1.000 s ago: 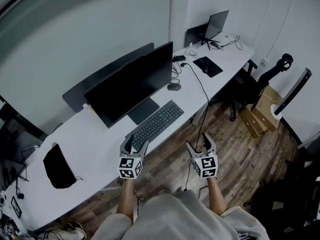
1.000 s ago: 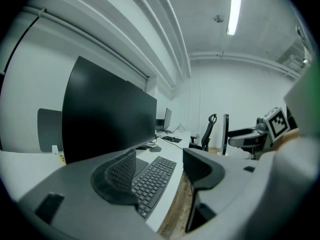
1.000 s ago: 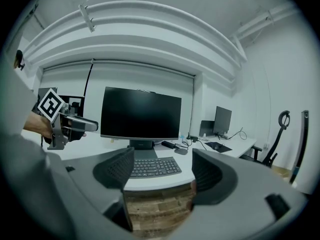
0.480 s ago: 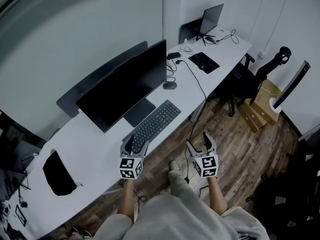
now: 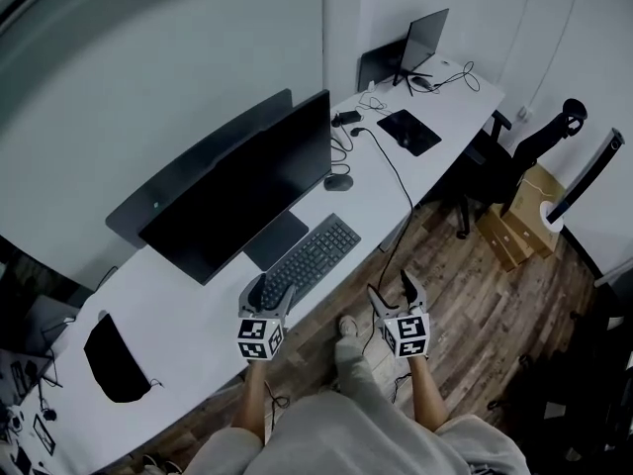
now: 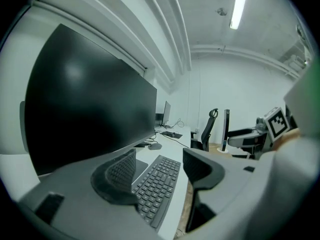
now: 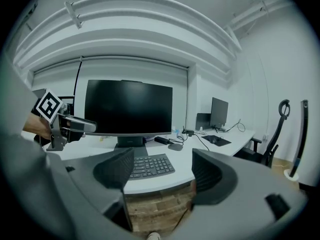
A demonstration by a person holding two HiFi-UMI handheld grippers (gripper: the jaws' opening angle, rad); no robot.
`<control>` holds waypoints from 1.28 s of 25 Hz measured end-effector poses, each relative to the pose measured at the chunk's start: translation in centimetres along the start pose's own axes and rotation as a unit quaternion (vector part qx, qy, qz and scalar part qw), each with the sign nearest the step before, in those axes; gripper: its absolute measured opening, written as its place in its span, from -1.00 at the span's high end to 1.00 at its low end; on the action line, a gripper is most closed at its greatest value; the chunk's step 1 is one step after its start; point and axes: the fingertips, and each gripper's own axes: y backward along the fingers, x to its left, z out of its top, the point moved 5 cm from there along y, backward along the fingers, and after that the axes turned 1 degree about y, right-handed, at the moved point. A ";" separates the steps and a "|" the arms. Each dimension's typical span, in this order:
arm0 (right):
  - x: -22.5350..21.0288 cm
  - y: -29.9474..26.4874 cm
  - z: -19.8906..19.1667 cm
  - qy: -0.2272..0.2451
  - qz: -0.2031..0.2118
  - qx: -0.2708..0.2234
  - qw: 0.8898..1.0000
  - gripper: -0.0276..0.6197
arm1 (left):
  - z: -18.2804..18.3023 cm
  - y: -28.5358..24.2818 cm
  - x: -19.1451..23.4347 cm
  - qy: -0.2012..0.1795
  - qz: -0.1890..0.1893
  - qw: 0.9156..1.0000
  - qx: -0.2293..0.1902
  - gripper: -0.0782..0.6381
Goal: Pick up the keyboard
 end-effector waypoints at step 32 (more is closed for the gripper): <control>-16.6 -23.8 4.4 0.006 0.080 0.022 0.997 -0.14 | 4.4 -23.6 2.8 0.025 0.054 0.997 0.050 -0.03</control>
